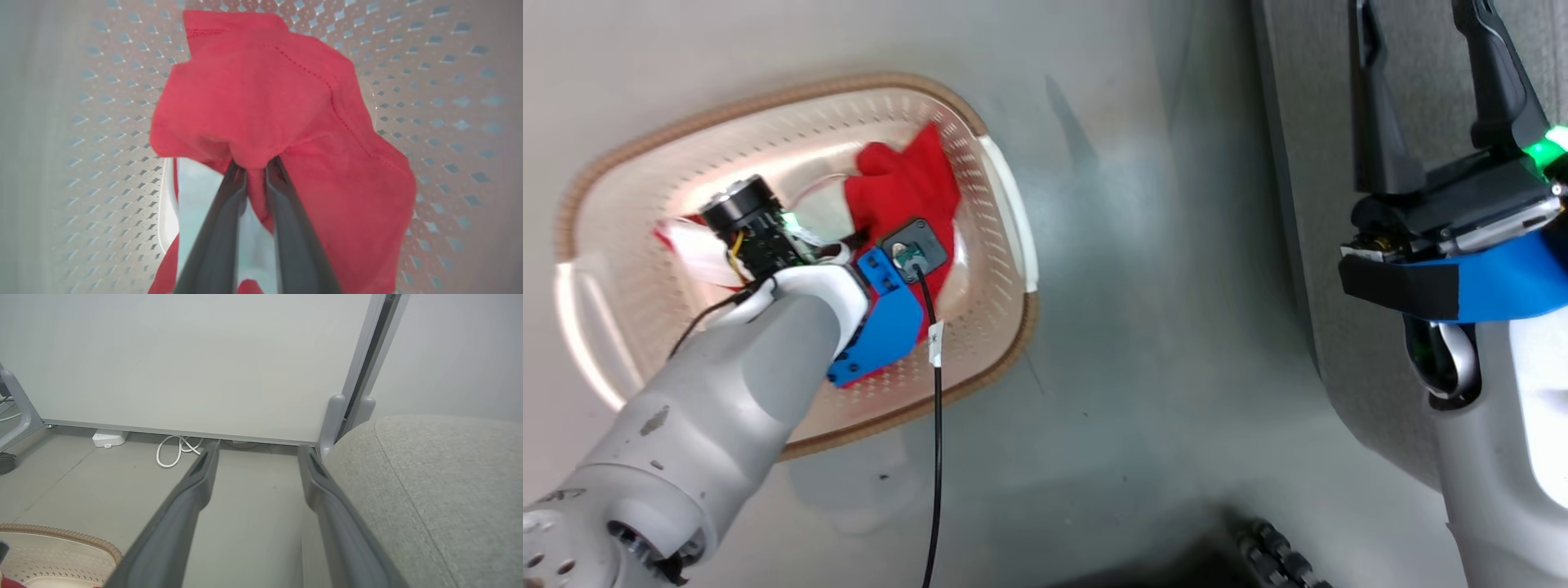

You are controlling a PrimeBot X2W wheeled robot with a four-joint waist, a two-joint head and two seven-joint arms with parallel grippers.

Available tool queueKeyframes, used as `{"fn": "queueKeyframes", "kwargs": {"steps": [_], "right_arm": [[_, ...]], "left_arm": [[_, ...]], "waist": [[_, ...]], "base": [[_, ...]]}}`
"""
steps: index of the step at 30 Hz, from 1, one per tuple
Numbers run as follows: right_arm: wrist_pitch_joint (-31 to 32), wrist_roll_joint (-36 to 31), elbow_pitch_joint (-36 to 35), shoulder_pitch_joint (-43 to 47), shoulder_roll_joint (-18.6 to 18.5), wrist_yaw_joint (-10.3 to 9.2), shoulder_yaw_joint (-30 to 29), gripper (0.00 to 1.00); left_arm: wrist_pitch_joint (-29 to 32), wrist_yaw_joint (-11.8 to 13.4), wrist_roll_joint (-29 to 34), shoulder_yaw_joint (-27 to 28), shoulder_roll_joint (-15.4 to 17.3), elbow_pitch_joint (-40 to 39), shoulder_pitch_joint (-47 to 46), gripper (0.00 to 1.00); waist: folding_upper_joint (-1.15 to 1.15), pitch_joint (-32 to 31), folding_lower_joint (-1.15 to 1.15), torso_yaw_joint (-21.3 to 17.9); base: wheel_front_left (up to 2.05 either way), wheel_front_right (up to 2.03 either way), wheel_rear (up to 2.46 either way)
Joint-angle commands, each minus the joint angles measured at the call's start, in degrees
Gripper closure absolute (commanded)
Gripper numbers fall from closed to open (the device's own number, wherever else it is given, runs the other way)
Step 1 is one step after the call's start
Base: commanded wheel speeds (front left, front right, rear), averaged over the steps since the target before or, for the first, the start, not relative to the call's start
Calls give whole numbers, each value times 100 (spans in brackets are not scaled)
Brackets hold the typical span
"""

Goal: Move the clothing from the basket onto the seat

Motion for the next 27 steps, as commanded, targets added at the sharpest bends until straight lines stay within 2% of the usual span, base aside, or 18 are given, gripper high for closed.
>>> {"fn": "queueKeyframes", "kwargs": {"steps": [1, 11, 19, 23, 27], "right_arm": [[-20, -25, 34, 99, -58, 1, -37, 0], [-20, -29, 224, 458, -240, 1, -176, 0], [-20, -4, 422, 905, -354, 1, -235, 0], [-20, -2, 492, 1190, -380, 1, -298, 0], [-20, 13, 578, 1439, -392, 1, -333, 0]], "left_arm": [[-156, -3, -107, 39, -66, -5, 84, 100], [-1191, -2, -533, 306, -490, 232, 363, 100], [-2001, -2, -978, 604, -707, 346, 624, 100], [-2082, 32, -1169, 897, -763, 63, 711, 100], [-2084, 163, -1242, 1316, -581, -606, 900, 100]], "waist": [[0, -337, 0, 237], [0, -1251, 0, 731], [0, -2151, 0, 1081], [0, -2588, 0, 1235], [0, -2974, 0, 1337]], "base": [[0, 0, 0], [0, 0, 0], [0, 0, 0], [0, 0, 0], [0, 0, 0]]}}
